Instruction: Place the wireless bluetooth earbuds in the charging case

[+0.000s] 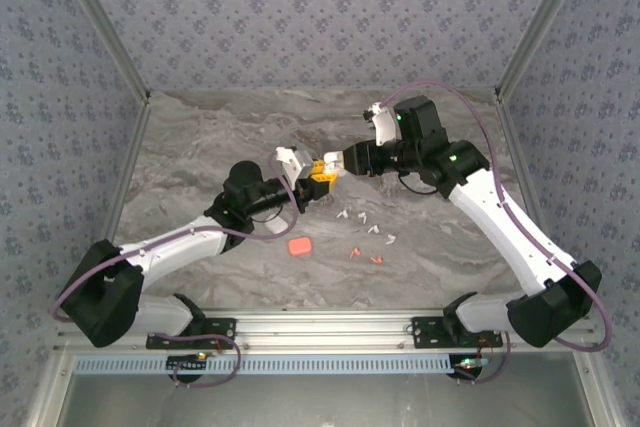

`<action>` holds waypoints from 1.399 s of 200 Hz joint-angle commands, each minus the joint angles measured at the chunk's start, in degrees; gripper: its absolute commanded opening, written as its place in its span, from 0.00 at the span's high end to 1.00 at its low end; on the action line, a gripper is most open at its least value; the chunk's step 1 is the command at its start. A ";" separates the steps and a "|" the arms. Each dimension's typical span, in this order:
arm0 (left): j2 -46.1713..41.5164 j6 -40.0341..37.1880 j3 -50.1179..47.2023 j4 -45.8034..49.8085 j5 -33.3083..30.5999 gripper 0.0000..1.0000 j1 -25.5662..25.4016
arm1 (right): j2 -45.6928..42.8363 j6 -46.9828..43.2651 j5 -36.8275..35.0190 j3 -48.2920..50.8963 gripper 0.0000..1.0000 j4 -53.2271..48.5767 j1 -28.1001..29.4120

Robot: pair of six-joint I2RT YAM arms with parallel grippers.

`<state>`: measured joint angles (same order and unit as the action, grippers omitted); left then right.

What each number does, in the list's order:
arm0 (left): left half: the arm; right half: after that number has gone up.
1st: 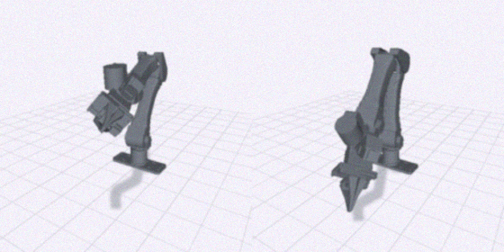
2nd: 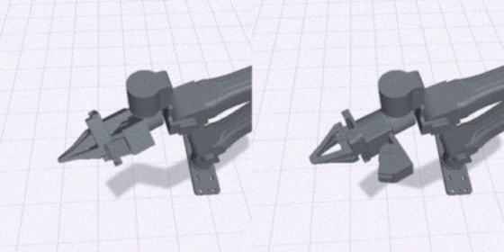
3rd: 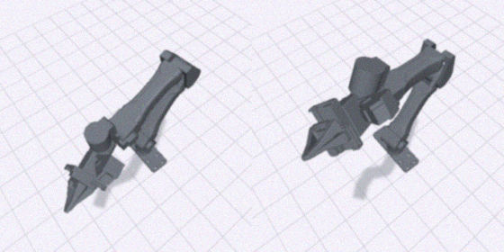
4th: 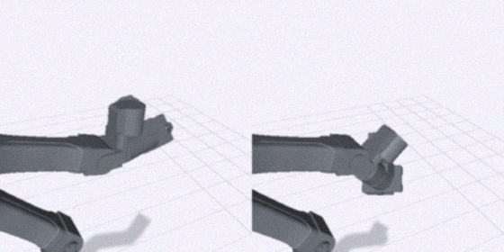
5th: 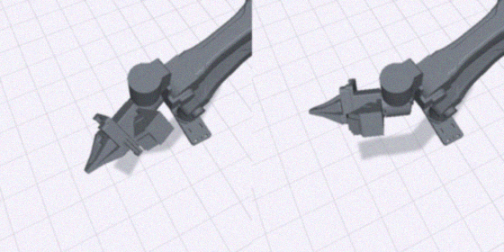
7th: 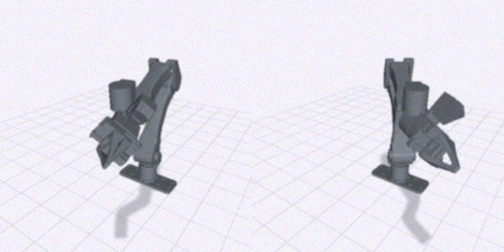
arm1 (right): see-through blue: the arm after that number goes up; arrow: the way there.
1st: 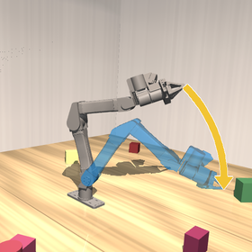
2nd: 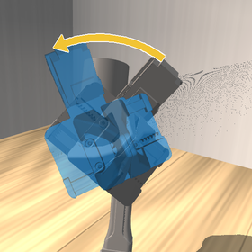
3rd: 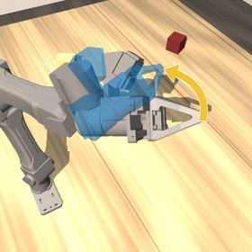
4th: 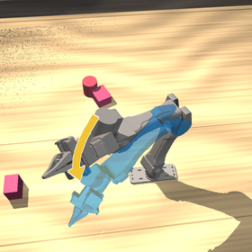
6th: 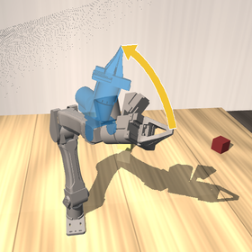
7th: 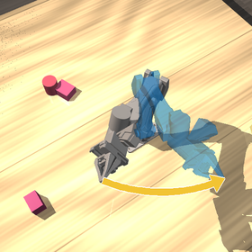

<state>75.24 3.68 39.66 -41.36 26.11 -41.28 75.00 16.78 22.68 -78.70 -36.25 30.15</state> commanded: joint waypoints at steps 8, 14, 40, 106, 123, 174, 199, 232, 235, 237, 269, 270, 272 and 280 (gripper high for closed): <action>0.65 0.18 2.78 -1.25 -1.31 1.00 -0.11 | -1.32 1.29 -2.33 -2.90 0.50 -1.08 0.16; 0.77 0.29 3.01 -0.86 -1.56 1.00 -0.10 | -1.79 2.24 -3.94 -3.12 0.48 -1.53 0.13; 1.39 -0.37 3.50 -0.41 -4.75 1.00 -0.89 | -2.86 9.84 -9.91 -5.21 0.47 -5.02 0.16; 3.43 -6.37 4.29 -2.53 -24.51 1.00 -6.59 | -2.76 25.04 -14.42 -8.58 0.48 -13.53 0.70; 4.16 -6.85 5.03 -2.60 -25.33 1.00 -7.25 | -2.57 25.89 -14.09 -8.49 0.48 -13.35 0.69; 5.06 -7.20 6.02 -2.40 -24.90 1.00 -8.00 | -0.78 27.32 -11.54 -8.32 0.49 -11.65 0.35; 5.21 -7.16 6.44 -2.16 -24.19 1.00 -8.15 | 0.54 27.36 -10.20 -8.47 0.49 -10.32 0.46; 5.28 -7.21 6.68 -1.79 -23.73 1.00 -8.16 | 1.83 27.28 -9.66 -8.49 0.49 -9.09 0.48; 5.29 -7.23 6.82 -1.72 -23.67 1.00 -8.16 | 1.90 27.30 -9.45 -8.57 0.49 -9.00 0.52; 5.34 -7.21 6.79 -1.71 -23.61 1.00 -8.15 | 1.97 27.27 -9.37 -8.58 0.49 -8.94 0.52; 5.53 -7.21 6.99 -1.44 -23.19 1.00 -8.15 | 2.74 27.09 -8.88 -8.58 0.50 -8.50 0.63; 5.48 -7.25 7.00 -1.44 -23.15 1.00 -8.18 | 2.71 27.08 -8.88 -8.62 0.50 -8.45 0.62; 5.47 -7.21 6.96 -1.44 -23.19 1.00 -8.18 | 2.76 27.08 -8.88 -8.59 0.50 -8.41 0.63; 5.59 -7.20 7.07 -1.48 -23.12 1.00 -8.13 | 2.94 27.02 -8.88 -8.58 0.50 -8.39 0.64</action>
<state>80.07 -2.57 44.29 -40.77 2.11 -48.93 77.49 43.11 12.86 -85.78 -45.52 30.52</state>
